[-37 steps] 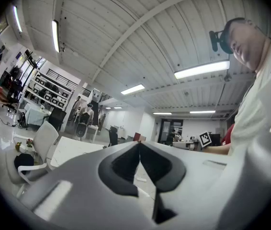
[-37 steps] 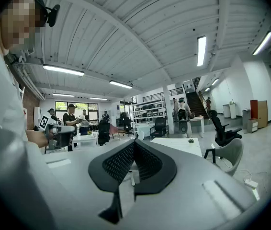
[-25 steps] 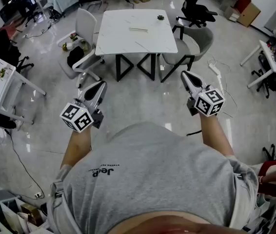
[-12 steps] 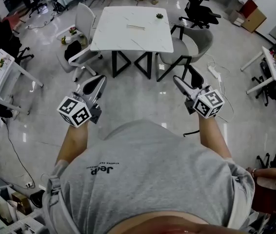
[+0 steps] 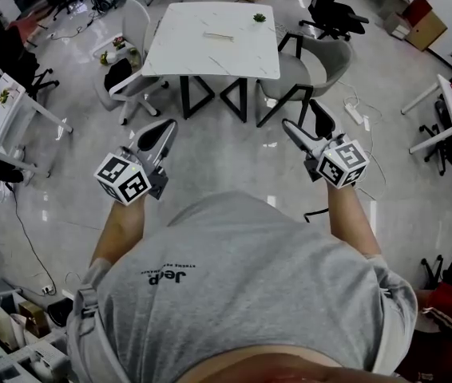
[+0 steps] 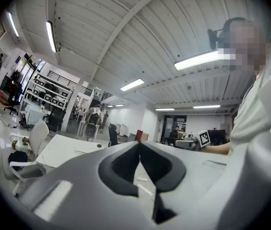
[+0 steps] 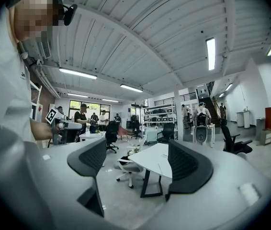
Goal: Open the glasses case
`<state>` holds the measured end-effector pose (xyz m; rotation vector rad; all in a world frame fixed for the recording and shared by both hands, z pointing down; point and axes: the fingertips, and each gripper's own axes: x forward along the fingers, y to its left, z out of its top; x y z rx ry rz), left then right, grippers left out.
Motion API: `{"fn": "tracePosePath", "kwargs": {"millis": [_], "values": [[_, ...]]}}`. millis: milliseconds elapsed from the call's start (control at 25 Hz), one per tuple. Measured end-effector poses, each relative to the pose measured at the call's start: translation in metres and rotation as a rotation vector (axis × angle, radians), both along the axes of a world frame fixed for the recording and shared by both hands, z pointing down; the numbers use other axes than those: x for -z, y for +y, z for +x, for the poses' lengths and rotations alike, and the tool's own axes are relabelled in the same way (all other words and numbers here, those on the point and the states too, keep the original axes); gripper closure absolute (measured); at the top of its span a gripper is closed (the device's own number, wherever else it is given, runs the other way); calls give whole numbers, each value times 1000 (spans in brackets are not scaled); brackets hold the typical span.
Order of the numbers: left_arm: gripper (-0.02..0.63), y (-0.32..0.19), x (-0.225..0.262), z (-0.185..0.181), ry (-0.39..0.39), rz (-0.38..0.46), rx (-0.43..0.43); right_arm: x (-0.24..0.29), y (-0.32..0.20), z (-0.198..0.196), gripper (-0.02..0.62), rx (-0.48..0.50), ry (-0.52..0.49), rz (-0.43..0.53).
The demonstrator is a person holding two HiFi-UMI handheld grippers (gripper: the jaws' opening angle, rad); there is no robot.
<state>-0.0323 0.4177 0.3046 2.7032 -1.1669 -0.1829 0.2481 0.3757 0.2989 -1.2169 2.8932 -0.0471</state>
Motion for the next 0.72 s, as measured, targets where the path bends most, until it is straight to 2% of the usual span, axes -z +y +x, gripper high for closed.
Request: {"fn": "tracePosePath", "kwargs": {"millis": [200,400,560,720], "values": [[548,-11,-2,0,-15,-18,7,-4,-13,7,215,-2,-5,-15],[548,-46,-9,-16,13,-27,1,-13,-38,-4,215,-23,6,-35],[548,-89,-21,-32,18,-21,-52,-18,-71,-22,215,-64,32,-44],[548,-156,-29,-59,54,-13,-105,-18,-117,-46,215,-130,59,-39]]}}
